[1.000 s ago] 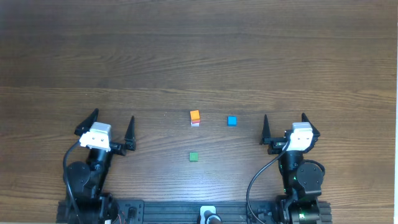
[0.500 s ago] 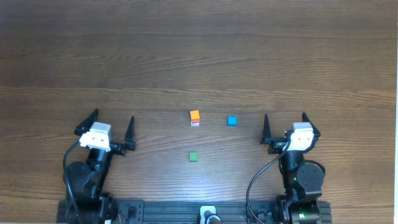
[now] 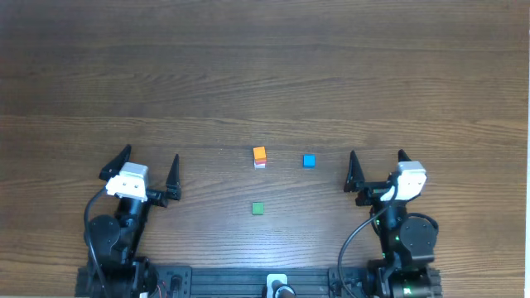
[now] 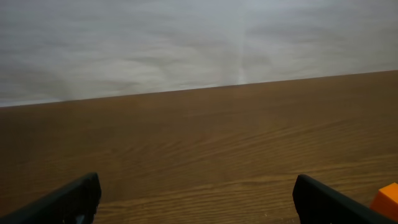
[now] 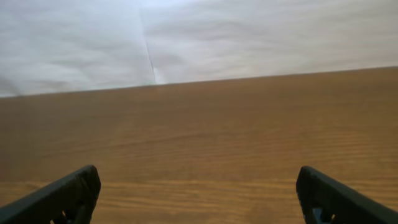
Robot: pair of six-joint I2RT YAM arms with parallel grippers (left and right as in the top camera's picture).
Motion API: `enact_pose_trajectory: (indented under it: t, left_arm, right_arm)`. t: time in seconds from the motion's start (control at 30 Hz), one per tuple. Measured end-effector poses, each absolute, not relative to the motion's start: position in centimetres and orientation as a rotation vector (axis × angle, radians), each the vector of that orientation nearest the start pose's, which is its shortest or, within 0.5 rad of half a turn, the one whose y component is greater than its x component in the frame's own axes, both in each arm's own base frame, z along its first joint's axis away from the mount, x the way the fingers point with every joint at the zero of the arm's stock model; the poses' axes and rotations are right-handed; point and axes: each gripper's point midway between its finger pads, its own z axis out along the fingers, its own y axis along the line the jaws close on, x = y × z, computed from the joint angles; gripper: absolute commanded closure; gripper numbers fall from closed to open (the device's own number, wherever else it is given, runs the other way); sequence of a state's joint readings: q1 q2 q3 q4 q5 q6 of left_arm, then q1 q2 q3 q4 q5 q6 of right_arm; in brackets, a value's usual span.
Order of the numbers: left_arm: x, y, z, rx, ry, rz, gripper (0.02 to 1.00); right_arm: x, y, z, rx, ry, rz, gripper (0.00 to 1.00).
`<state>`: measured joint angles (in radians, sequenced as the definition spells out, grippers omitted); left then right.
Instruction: Stack Cubes
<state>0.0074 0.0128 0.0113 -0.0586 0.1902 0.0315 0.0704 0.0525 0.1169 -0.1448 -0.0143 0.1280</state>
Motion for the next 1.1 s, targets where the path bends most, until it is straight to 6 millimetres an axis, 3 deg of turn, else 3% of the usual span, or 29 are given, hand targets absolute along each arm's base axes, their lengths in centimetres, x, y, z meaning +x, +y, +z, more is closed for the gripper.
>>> enact_pose_trajectory:
  t: [0.2,0.47,0.57,0.77,0.9,1.1]
  left_arm:
    - [24.4,-3.1,16.2,0.165,1.623,-0.125,0.02]
    - [24.4,-3.0,16.2,0.162,1.624,-0.121,0.02]
    - [24.4,-3.0,16.2,0.16,1.624,-0.12,0.018]
    - [24.4,-3.0,16.2,0.16,1.624,-0.12,0.02]
    - [24.4,-3.0,16.2,0.16,1.624,-0.12,0.023]
    - [24.4,-2.9,16.2,0.16,1.624,-0.119,0.018]
  right_arm:
    - [22.9,2.1,22.4,0.033,1.779,0.166,0.009]
    - [23.3,2.1,23.9,0.105,2.043,0.192,0.007]
    - [23.6,2.2,23.5,0.163,2.159,0.208,0.007]
    - [23.6,2.6,20.6,0.264,2.445,0.213,0.007]
    - [23.6,4.8,19.0,0.232,2.593,0.237,0.009]
    - [23.0,9.7,17.6,0.095,2.743,0.289,0.007]
